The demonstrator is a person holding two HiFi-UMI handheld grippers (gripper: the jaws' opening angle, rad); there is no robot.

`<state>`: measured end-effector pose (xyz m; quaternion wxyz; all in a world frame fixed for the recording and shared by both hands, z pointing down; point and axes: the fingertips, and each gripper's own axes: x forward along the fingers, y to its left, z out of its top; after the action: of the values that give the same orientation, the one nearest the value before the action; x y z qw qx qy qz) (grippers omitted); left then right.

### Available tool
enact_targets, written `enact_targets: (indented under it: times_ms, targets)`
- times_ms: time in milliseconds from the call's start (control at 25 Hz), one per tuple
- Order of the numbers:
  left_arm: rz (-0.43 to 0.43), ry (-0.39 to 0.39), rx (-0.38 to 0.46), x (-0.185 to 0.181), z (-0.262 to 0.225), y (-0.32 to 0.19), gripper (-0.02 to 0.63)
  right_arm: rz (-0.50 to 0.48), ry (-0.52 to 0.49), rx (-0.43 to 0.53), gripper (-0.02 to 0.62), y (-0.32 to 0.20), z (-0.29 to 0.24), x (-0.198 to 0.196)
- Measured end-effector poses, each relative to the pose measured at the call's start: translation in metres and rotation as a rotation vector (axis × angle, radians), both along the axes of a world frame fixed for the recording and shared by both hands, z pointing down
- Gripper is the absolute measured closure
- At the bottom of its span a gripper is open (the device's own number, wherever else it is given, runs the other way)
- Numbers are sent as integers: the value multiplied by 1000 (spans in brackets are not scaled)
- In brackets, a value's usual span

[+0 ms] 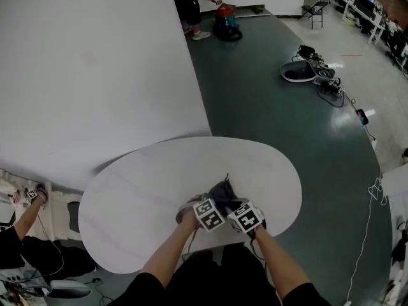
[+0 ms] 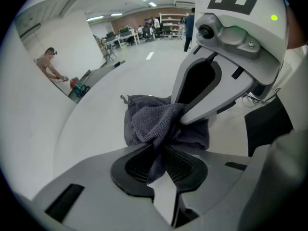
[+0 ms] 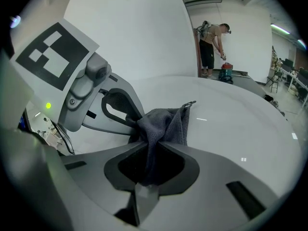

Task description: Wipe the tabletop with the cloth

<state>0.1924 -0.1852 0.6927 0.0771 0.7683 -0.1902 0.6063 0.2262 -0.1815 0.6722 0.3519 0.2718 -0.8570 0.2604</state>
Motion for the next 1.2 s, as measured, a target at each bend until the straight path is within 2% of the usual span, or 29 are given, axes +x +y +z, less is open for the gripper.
enact_targets:
  times_ms: [520,920,1200]
  targets:
    - [100,18,13,84,-1,-13,541,104,20,7,554,-9,0,83]
    - [135,40,0,129,-1,-22,540,146,38,11,554,-17,1,127]
    - [190,52,1,167,0,-30,540,196,61,16,554,-25,3,164]
